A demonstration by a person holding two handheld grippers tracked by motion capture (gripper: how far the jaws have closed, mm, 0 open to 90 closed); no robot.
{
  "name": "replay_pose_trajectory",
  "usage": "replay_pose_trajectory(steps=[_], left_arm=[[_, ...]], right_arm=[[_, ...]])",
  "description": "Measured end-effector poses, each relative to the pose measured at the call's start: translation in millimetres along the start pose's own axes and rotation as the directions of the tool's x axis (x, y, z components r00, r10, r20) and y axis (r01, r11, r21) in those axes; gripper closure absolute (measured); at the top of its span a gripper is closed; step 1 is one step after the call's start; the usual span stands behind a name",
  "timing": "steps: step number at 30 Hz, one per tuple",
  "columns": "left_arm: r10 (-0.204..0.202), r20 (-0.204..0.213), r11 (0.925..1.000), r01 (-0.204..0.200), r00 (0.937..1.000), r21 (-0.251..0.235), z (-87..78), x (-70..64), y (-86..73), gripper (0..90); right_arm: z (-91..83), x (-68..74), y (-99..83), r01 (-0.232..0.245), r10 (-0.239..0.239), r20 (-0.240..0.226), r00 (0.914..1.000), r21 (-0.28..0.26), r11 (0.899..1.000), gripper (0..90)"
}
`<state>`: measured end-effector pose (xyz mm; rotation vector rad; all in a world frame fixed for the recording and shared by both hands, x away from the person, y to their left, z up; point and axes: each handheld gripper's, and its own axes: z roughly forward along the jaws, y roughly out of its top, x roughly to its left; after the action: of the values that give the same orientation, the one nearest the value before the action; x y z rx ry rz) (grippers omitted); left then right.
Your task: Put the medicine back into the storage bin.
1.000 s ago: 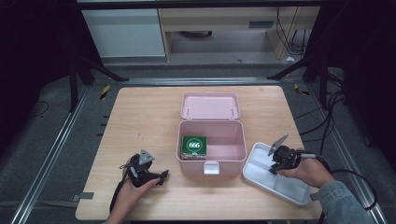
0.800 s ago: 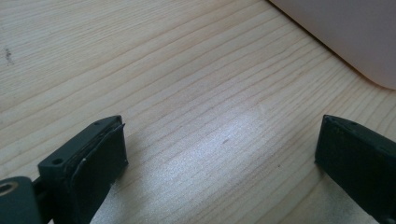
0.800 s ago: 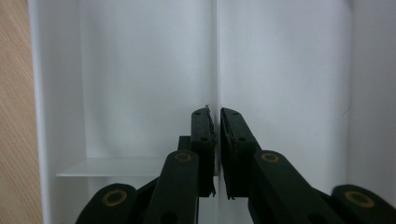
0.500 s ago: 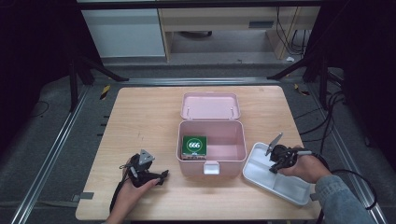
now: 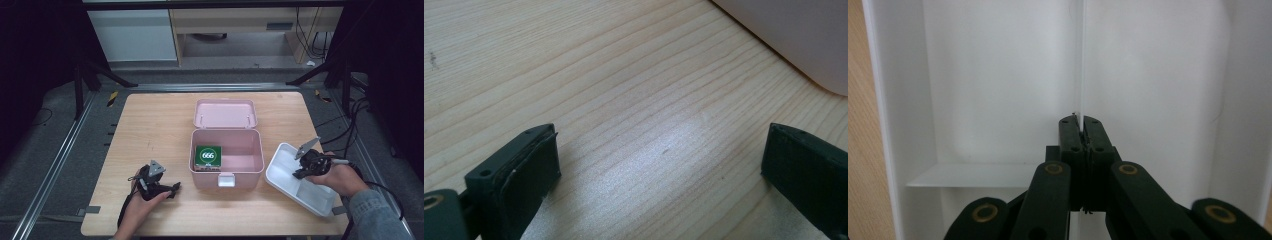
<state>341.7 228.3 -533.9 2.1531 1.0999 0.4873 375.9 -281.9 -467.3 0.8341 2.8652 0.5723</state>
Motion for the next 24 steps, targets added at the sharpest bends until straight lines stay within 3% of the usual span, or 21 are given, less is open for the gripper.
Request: replay_pose_trajectory(steps=[5,16,24], left_arm=[[0.001,0.000,1.0000,-0.001,1.0000,0.000,0.0,0.0,0.0,1.3],[0.000,0.000,1.0000,0.000,1.0000,0.000,0.0,0.0,0.0,1.3],[0.000,0.000,1.0000,0.000,1.0000,0.000,0.0,0.0,0.0,1.3]], right_arm=[[-18.7,-5.4,1.3,-0.013,0.015,0.027,0.9995,-0.064,0.998,89.8],[-58.2,-14.9,8.2,-0.009,0.019,0.077,0.9969,-0.127,0.992,89.8],[-89.3,-16.5,37.3,0.049,-0.030,0.115,0.9929,-0.163,0.985,89.9]])
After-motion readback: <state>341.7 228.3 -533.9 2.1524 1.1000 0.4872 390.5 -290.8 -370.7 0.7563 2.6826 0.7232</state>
